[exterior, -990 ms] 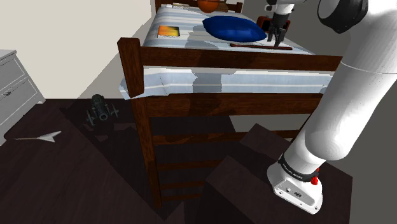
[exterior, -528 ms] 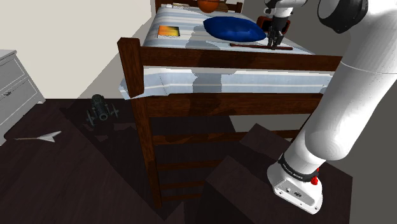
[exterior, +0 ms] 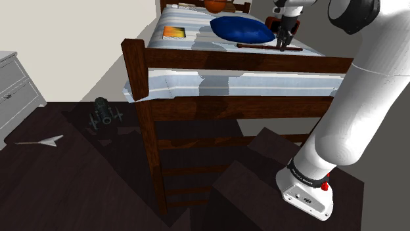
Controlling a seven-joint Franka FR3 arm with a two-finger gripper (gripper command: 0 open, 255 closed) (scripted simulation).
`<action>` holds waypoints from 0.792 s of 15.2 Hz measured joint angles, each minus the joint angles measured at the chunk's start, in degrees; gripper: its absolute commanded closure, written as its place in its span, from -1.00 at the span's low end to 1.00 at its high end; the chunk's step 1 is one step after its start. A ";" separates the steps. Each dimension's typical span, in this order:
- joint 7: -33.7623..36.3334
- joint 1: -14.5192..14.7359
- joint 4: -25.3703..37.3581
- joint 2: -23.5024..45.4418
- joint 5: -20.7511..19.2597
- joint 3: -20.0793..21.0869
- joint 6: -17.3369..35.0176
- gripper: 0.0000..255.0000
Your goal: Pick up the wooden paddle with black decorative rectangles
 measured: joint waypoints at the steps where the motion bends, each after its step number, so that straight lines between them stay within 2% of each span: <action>1: -0.08 -0.04 0.93 0.09 0.08 0.00 -0.87 1.00; 12: -1.74 -1.27 10.49 1.56 1.42 -0.31 -9.37 1.00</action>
